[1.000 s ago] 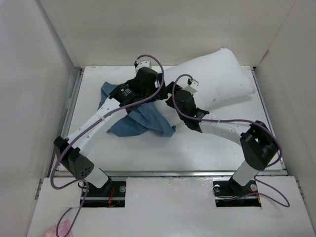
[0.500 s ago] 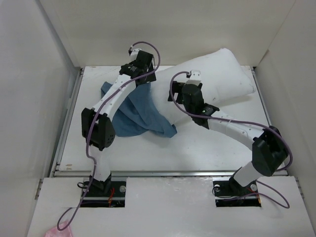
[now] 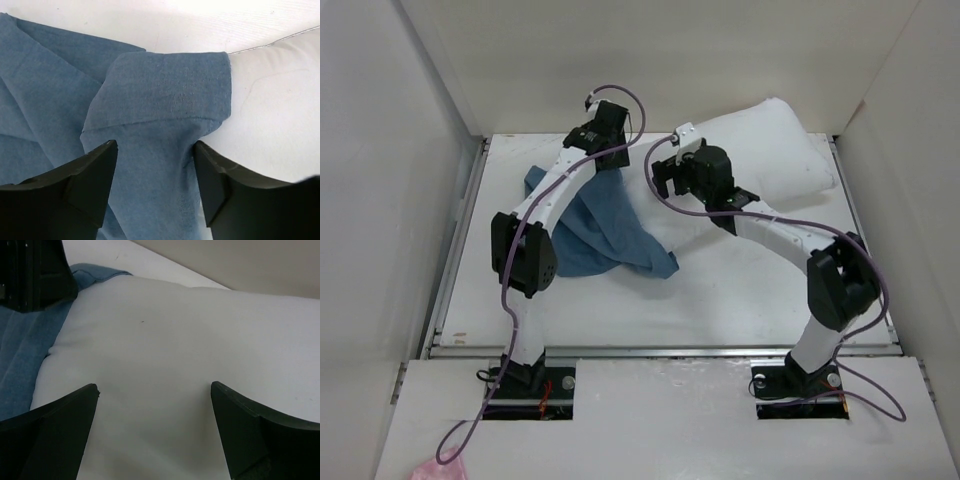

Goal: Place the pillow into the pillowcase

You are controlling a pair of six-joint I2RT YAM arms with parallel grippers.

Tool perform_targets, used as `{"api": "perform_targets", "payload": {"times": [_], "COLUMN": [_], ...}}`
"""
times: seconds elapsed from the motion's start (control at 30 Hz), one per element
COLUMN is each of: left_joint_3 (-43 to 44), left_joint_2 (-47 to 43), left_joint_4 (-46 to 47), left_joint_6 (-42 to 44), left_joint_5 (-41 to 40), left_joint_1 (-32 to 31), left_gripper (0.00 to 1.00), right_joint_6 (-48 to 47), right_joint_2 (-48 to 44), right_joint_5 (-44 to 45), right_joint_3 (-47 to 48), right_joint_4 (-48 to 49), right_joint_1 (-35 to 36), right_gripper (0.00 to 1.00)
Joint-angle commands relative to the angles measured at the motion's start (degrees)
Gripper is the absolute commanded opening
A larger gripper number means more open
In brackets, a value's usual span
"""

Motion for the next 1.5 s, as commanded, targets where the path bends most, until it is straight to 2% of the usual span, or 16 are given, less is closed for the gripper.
{"api": "perform_targets", "payload": {"times": [0.0,0.17,0.2,0.23,0.3,0.33,0.37,0.63,0.83,1.1,1.2,1.23,1.3,1.33,1.4,1.47], "left_joint_3": [3.1,3.6,3.6,4.3,4.9,4.9,5.7,17.5,19.2,15.1,14.4,14.4,14.4,14.4,12.8,10.6], "left_joint_2": [1.2,3.3,3.8,3.8,4.6,4.6,4.6,5.1,4.6,1.4,2.1,3.3,3.3,3.3,1.0,-3.9], "left_joint_4": [1.3,4.6,5.1,5.1,6.3,8.0,8.8,10.5,11.0,12.4,10.8,9.4,5.8,4.9,3.7,3.7], "left_joint_6": [1.8,4.1,4.1,4.1,4.7,4.7,5.4,7.2,8.2,8.1,4.3,3.2,2.5,2.5,1.8,1.3], "left_joint_5": [2.8,7.1,7.6,7.6,7.6,7.6,8.1,10.8,23.0,17.5,14.4,13.6,13.6,12.9,9.8,8.1], "left_joint_1": [0.8,0.8,0.8,0.8,0.8,0.8,0.8,-1.7,-8.6,-18.4,-16.3,-15.6,-13.8,-13.8,-13.3,-13.3], "left_gripper": [0.58,0.30,0.04,0.00,0.00,0.00,0.00,0.00,0.00,0.00,0.00,0.05,0.34,0.70,1.00,1.00], "right_joint_6": [-4.8,-1.0,0.0,2.6,3.9,3.9,5.6,5.0,11.2,17.7,17.2,17.2,16.7,16.6,17.2,16.2], "right_joint_2": [4.9,10.5,11.0,11.6,11.6,10.4,9.4,-7.8,-6.9,-10.1,-15.3,-16.2,-17.3,-18.2,-19.6,-20.9], "right_joint_5": [-7.6,-6.4,-5.3,-4.0,-3.2,-3.9,-3.9,-10.5,-13.8,-6.7,-1.0,2.9,6.3,9.8,12.5,14.1], "right_joint_3": [4.3,6.2,6.2,6.2,3.4,2.1,0.6,-15.4,-18.8,-23.4,-24.1,-24.1,-24.1,-23.6,-23.6,-23.6], "right_joint_4": [3.5,2.9,2.9,2.9,4.4,7.2,8.4,20.6,30.3,36.2,27.5,25.2,18.5,16.8,12.7,10.4], "right_joint_1": [0.3,0.3,0.3,0.3,0.3,0.3,0.3,2.4,4.2,4.2,4.2,4.2,4.2,4.2,4.2,4.2], "right_gripper": [0.99,0.98,0.95,0.72,0.46,0.00,0.00,0.00,0.00,0.00,0.21,0.27,0.51,0.60,0.74,0.80]}}
